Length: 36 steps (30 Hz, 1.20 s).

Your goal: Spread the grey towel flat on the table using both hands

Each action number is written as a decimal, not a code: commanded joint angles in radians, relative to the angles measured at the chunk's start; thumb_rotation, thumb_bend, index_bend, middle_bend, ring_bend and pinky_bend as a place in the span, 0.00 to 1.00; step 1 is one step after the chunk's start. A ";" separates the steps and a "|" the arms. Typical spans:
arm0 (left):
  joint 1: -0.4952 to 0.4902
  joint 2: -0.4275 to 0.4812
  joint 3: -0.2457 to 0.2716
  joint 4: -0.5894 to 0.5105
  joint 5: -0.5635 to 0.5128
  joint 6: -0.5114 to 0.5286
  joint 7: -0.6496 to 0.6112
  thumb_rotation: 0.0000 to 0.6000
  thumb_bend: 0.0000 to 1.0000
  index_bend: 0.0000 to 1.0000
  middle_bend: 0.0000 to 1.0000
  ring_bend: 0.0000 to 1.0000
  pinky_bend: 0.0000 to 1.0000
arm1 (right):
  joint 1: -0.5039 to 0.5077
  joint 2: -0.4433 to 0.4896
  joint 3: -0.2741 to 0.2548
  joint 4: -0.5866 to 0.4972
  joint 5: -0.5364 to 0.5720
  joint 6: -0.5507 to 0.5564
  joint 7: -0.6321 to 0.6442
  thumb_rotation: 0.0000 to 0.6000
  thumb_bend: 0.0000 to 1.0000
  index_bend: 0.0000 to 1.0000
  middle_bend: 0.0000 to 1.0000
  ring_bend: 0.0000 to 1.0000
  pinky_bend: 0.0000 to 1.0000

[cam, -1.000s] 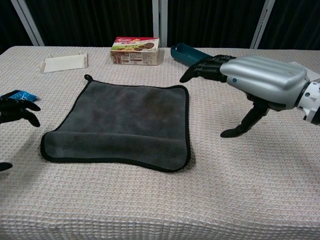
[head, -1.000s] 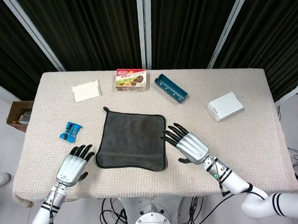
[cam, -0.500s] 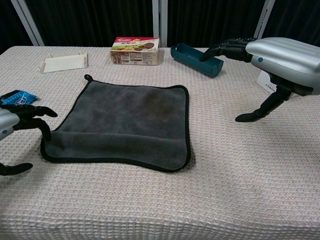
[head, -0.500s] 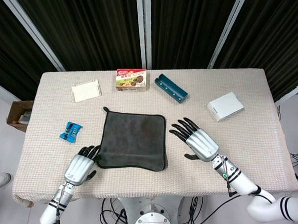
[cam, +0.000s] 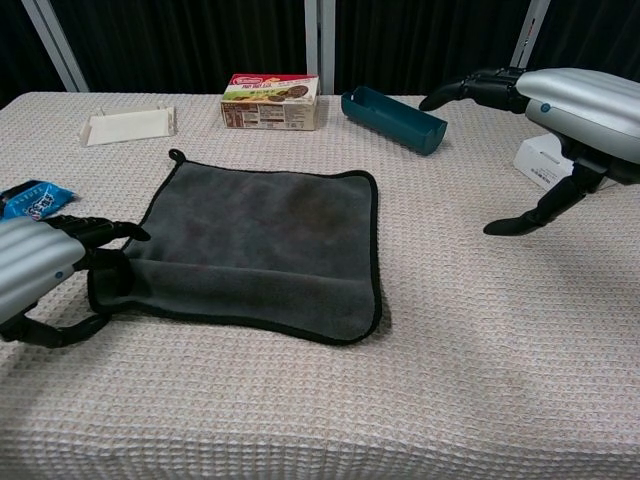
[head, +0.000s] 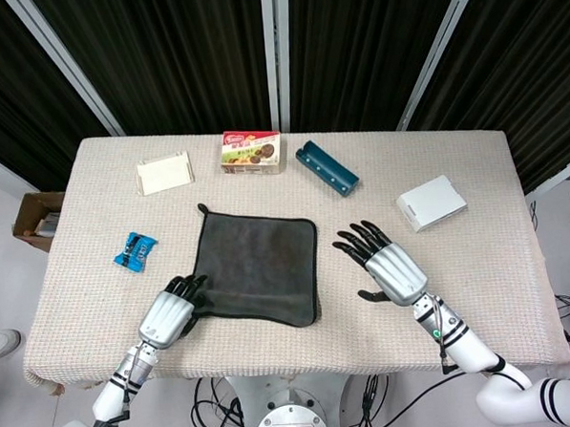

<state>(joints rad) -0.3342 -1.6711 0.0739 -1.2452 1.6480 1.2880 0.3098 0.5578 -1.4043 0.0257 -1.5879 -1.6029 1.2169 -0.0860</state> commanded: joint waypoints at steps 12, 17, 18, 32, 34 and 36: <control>0.028 0.059 0.046 -0.024 0.043 0.054 -0.088 1.00 0.51 0.55 0.18 0.15 0.22 | -0.015 0.006 0.002 -0.008 -0.011 0.007 0.016 1.00 0.00 0.13 0.09 0.00 0.00; 0.031 0.093 0.072 -0.051 0.049 0.032 -0.105 1.00 0.50 0.52 0.17 0.15 0.21 | -0.016 0.004 -0.001 -0.009 -0.010 -0.006 0.014 1.00 0.00 0.13 0.09 0.00 0.00; 0.030 0.101 0.076 -0.062 0.045 0.020 -0.106 1.00 0.49 0.47 0.16 0.14 0.21 | -0.017 0.004 -0.002 -0.009 -0.009 -0.008 0.013 1.00 0.00 0.13 0.09 0.00 0.00; 0.049 0.297 -0.020 -0.307 -0.064 0.085 -0.224 1.00 0.23 0.11 0.10 0.12 0.20 | -0.092 0.078 0.024 -0.011 0.054 0.072 -0.003 1.00 0.08 0.13 0.09 0.00 0.00; 0.058 0.325 -0.084 -0.286 -0.133 0.117 -0.241 1.00 0.23 0.12 0.11 0.12 0.20 | -0.119 0.112 0.038 -0.021 0.100 0.091 0.000 1.00 0.14 0.12 0.09 0.00 0.00; 0.062 0.336 -0.136 -0.235 -0.190 0.132 -0.285 1.00 0.23 0.15 0.12 0.12 0.20 | -0.142 0.144 0.049 -0.029 0.133 0.109 0.011 1.00 0.19 0.12 0.11 0.00 0.00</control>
<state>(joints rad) -0.2845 -1.3675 0.0068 -1.5196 1.5302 1.3823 0.0726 0.4435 -1.2938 0.0584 -1.6065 -1.5054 1.3024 -0.0825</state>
